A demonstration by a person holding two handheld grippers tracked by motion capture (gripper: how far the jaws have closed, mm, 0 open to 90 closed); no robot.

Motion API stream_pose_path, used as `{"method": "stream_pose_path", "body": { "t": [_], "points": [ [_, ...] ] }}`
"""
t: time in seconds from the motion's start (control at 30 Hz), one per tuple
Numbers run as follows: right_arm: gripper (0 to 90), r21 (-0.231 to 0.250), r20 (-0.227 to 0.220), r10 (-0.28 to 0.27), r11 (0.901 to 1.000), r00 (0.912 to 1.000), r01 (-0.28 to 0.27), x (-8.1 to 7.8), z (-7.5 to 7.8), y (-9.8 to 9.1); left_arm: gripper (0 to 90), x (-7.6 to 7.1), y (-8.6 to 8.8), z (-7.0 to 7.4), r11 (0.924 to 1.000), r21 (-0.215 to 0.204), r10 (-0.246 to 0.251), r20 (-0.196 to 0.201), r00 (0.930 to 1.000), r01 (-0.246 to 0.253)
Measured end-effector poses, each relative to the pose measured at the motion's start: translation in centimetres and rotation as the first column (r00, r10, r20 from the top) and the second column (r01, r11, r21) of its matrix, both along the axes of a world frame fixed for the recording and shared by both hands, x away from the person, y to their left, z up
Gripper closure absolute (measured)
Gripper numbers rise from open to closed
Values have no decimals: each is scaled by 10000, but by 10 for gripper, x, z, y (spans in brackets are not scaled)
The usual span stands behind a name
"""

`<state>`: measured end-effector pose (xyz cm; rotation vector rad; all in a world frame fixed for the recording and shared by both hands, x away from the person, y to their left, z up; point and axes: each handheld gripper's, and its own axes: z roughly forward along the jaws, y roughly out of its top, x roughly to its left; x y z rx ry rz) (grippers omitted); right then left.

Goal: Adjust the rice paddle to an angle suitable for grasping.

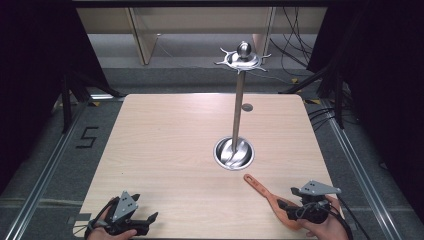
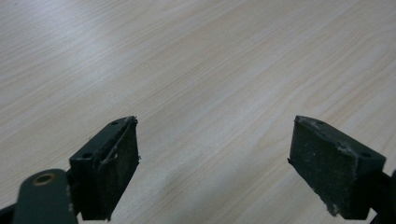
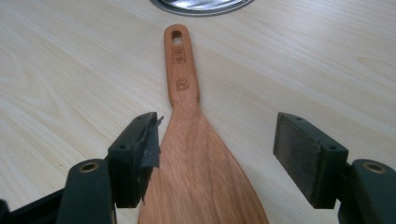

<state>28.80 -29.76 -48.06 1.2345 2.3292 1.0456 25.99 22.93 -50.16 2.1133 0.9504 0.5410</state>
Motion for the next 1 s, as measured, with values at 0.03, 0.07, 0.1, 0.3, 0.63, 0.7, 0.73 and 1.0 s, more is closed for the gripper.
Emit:
{"method": "stream_pose_path", "body": {
  "t": [0.03,0.07,0.1,0.3,0.63,0.7,0.73,1.0],
  "points": [
    [324,0,0,0,10000,10000,0,0,0,0,152,0,0,0,10000,0,0,0,10000,0],
    [324,-22,-9,-18,10000,10000,18,0,0,0,152,0,0,0,10000,-24,16,-13,10000,-16],
    [325,-30,30,60,10000,10000,-60,1,0,0,152,0,0,0,10000,-18,24,-26,10000,-24],
    [325,-70,-203,-7,10000,9998,6,2,3,3,151,-1,-2,-1,9997,-172,165,-120,9998,-167],
    [336,-455,-140,372,9982,9992,-378,12,6,11,151,-1,0,0,9999,-79,123,-221,9997,-125],
    [340,-684,-224,578,9959,9981,-592,15,8,13,152,-1,1,1,10000,32,29,-252,9997,-28],
    [341,-622,-217,485,9968,9986,-497,15,8,14,151,-1,2,2,9996,275,-84,-296,9995,92],
    [354,-1094,-420,755,9908,9963,-797,27,19,22,151,-1,0,1,9998,-59,202,-119,9997,-202]
  ]
}}
